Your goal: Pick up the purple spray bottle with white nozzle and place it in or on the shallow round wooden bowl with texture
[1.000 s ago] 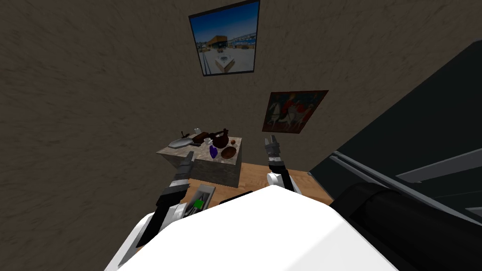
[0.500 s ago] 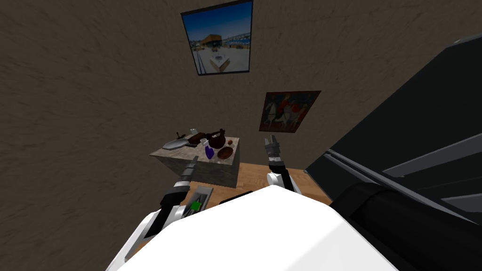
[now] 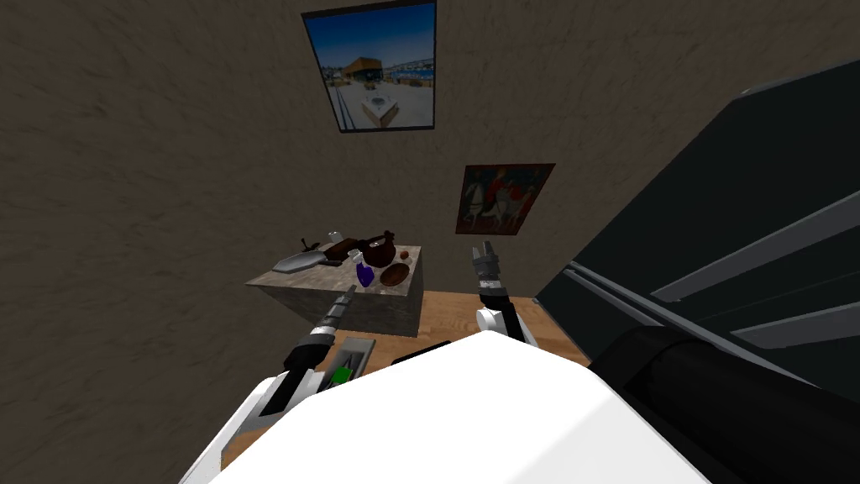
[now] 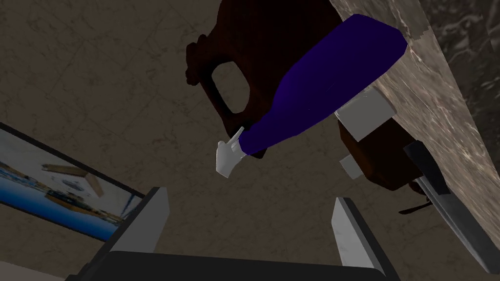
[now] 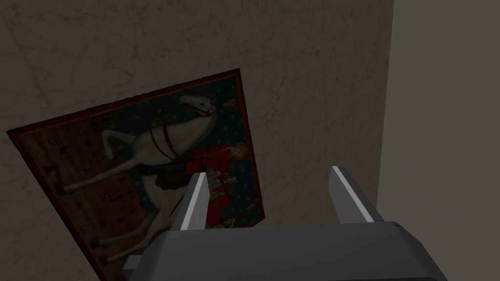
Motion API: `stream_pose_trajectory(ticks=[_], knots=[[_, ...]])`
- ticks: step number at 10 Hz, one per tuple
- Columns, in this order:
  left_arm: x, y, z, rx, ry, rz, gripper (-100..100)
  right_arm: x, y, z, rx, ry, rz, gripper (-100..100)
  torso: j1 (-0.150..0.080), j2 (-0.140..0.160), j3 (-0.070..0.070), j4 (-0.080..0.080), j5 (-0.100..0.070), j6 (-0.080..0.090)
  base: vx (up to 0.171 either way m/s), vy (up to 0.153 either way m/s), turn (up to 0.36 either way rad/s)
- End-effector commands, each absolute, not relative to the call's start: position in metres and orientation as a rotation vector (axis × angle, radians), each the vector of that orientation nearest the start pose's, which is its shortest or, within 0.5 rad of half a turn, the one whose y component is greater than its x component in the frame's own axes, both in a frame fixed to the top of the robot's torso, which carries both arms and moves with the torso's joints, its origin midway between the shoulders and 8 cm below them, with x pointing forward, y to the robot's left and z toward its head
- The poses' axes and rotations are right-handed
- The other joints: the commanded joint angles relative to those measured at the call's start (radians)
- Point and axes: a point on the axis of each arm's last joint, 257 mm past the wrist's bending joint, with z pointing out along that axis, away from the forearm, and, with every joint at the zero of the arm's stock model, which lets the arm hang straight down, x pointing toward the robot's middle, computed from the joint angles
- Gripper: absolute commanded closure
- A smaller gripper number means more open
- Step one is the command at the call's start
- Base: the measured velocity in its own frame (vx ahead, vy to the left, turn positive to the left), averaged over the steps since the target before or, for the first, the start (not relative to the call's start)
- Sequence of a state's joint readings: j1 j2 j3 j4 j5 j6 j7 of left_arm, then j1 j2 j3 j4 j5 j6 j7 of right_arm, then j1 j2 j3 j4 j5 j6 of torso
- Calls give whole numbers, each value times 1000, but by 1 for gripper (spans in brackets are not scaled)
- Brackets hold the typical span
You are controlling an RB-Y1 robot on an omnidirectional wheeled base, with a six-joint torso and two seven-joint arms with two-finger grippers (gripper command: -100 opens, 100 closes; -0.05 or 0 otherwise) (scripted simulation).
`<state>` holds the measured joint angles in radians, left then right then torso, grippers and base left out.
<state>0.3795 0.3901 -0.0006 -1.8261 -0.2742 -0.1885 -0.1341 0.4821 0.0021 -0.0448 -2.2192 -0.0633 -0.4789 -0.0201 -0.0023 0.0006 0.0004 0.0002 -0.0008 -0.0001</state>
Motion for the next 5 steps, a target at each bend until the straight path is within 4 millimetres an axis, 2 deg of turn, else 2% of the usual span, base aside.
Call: stream_pose_trajectory(ticks=[1, 5], knots=[[434, 332, -229, -500, 1535, -623, -100, 356, -304, 0, 756, 603, 1305, 0, 0, 0, 0, 0, 0, 0, -10, -29, -103], [437, 359, -243, -380, 1628, -487, -100, 356, -304, 0, 756, 603, 1305, 0, 2, 0, 0, 0, 0, 0, -1, -12, -126]])
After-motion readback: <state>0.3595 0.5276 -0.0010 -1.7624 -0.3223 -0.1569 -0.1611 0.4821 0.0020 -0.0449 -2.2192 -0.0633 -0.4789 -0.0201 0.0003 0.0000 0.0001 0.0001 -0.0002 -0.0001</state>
